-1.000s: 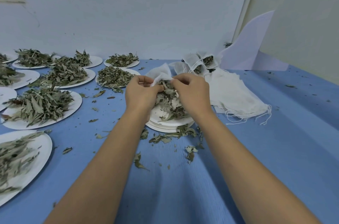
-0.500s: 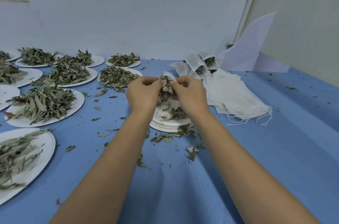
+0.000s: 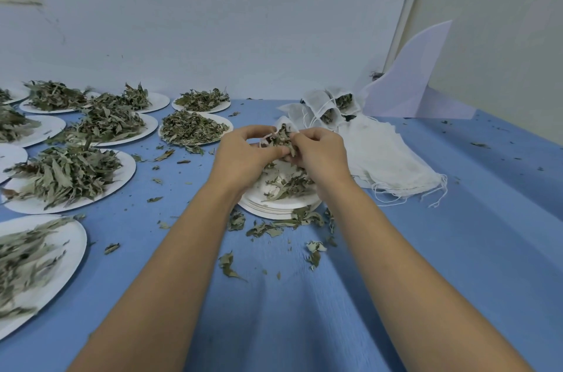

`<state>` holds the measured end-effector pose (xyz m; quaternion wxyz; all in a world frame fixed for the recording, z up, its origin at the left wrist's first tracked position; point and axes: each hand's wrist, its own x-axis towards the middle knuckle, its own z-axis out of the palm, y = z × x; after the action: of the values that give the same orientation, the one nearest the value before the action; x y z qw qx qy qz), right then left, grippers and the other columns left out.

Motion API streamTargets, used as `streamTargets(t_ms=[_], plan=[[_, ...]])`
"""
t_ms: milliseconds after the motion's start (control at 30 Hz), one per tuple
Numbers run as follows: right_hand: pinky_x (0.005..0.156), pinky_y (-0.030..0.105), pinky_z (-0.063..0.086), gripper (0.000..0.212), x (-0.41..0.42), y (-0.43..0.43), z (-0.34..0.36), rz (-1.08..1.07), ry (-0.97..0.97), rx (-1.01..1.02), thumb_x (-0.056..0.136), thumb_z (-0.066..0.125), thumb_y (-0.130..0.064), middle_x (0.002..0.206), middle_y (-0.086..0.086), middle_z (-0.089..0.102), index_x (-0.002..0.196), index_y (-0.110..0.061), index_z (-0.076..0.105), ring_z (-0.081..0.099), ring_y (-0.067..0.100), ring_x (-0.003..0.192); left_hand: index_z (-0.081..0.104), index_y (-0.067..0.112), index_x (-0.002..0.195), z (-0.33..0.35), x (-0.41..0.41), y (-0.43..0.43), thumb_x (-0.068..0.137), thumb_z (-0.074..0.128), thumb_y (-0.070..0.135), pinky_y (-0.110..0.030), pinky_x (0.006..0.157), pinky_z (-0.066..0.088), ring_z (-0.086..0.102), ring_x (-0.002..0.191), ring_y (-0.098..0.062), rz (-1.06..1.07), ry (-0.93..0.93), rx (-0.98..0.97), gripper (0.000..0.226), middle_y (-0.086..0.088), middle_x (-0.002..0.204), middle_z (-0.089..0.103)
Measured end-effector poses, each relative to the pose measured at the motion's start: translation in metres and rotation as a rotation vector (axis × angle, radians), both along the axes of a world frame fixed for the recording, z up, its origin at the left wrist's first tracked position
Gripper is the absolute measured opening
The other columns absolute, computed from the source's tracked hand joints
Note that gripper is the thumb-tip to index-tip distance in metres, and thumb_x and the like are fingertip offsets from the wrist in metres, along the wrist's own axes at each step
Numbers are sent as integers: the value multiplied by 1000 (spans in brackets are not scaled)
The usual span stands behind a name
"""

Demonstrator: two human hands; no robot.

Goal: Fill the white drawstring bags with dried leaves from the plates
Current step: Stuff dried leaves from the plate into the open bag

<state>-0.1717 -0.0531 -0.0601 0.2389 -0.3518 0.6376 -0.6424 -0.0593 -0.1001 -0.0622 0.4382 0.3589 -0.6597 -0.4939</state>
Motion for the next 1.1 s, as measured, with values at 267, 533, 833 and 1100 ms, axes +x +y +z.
streamTargets(t_ms=[267,533,833,1100], plan=[[63,18,47,17,9,3,3,-18,324,43,84,67,-20,67,-11,64,68,-23,67,61,6,68,60,23,70,-10,-5,-3,72,81,14,-26,59,53,64,69,-16,283,23,4,23,4,77,65],[55,24,42,11,27,7,10,154,571,154,78,61,-15,68,-3,64,66,-14,62,55,10,62,52,24,71,-14,-2,-6,74,65,2,-13,45,32,43,57,-5,473,-88,-47,26,10,68,49],[56,18,38,11,7,2,-7,-3,447,136,89,60,-24,69,-9,57,82,-15,61,52,7,66,64,15,86,-3,-8,2,80,74,17,-25,66,51,60,71,-13,237,18,150,12,2,79,63],[57,15,44,13,-2,-1,-10,-37,329,114,92,59,-23,79,2,65,85,-13,62,59,15,70,65,4,91,9,-8,2,87,46,-15,-25,66,59,68,68,-18,35,151,408,28,-12,79,68]])
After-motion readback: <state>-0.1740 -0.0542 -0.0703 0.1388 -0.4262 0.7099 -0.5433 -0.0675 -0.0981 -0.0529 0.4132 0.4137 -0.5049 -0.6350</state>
